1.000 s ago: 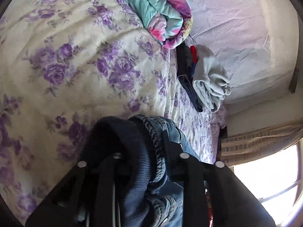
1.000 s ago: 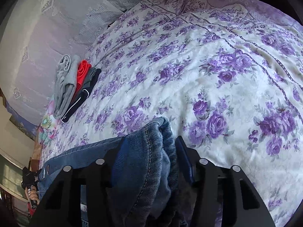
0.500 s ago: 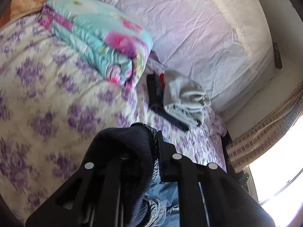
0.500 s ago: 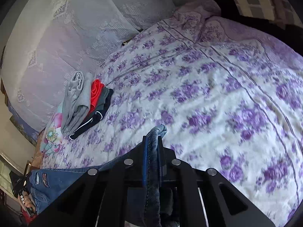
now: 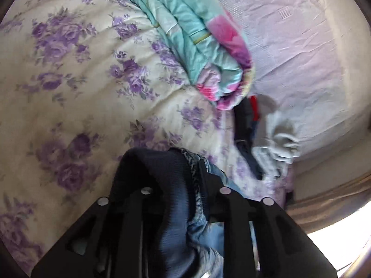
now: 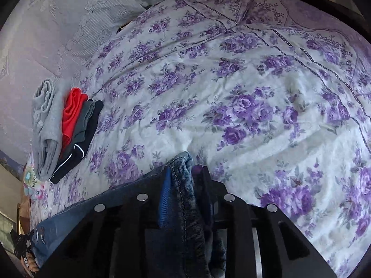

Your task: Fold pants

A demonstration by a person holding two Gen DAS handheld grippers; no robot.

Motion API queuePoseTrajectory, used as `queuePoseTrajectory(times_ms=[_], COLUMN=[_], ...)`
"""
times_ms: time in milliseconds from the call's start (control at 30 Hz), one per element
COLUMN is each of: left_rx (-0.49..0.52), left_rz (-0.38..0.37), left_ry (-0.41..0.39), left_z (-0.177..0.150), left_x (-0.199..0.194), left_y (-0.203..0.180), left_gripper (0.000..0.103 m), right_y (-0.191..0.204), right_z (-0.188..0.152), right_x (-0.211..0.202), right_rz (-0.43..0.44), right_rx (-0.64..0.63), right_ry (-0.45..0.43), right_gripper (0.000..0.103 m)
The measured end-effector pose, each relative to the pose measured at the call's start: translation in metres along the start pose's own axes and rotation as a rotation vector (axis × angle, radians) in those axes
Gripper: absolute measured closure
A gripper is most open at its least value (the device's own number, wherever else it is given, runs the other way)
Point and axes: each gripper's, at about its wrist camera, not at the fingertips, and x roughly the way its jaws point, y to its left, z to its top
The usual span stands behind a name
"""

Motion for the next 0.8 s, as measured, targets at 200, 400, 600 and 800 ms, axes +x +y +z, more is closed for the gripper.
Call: queuePoseTrajectory(times_ms=[200,400,600,800], left_rx=[0.112,0.299,0.098,0.09], left_rz=[0.049,0.261,0.113,0.033], left_ry=[-0.096,0.0,-0.002,0.009], left_z=[-0.018,-0.061,-0.055,-0.094], left_x=[-0.067,-0.042,-0.07,-0.112], left_y=[-0.014,-0.025,0.023,0.04], left_gripper=[0.056,0.035,0.036,0.034], right_y=[0.007,0.033,-0.008,-0.06], right_z=[-0.021,-0.068,-0.063,-0.134], right_x=[-0.065,-0.027,-0.103,-0.202], right_rz=[-0.01,-0.196,-0.056,0.06], right_rx=[-0.092,-0.322,-0.099,0.009], right_ry=[-0.085,0.036,-0.058,-0.087], right_gripper=[0.072,0.046,0.049,0.039])
